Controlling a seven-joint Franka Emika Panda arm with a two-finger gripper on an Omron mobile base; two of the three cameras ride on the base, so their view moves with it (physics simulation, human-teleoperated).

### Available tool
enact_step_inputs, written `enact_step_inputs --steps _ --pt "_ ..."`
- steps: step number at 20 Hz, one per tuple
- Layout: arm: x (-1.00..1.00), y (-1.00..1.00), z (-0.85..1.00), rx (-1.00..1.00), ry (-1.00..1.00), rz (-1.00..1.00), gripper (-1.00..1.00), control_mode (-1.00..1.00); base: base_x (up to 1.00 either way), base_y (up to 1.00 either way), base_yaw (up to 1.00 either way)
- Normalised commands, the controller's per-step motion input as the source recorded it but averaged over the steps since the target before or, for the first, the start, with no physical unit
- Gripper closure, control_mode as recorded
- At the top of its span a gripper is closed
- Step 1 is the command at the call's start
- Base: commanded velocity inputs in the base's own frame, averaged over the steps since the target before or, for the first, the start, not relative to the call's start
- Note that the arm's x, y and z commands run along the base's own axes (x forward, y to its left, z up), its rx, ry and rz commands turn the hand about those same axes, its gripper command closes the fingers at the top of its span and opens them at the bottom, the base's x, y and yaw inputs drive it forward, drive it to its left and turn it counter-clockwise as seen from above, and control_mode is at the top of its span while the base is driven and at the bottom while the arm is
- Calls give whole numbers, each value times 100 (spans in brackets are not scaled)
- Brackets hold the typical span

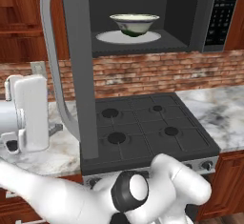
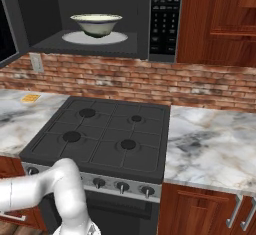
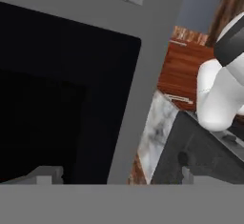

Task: Pick the squash from the sink and place it in the bowl. Then pick the bowl and place it in the microwave. Then close the microwave door and press the start button.

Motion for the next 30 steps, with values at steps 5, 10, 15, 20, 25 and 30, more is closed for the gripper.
enact_step_inputs --steps 5,10,15,20,25,30 --pt "-4 -100 2 17 -5 -28 -100 -100 0 0 0" --pt "-40 -100 0 15 -14 -5 -100 -100 0 0 0" --pt "-40 -100 0 10 -13 0 -100 -100 0 0 0" --pt "-10 -100 1 5 -13 1 -100 -100 0 0 0" --pt "9 -100 20 0 -13 10 -100 -100 0 0 0" --pt "46 -100 20 0 -13 23 -100 -100 0 0 0"
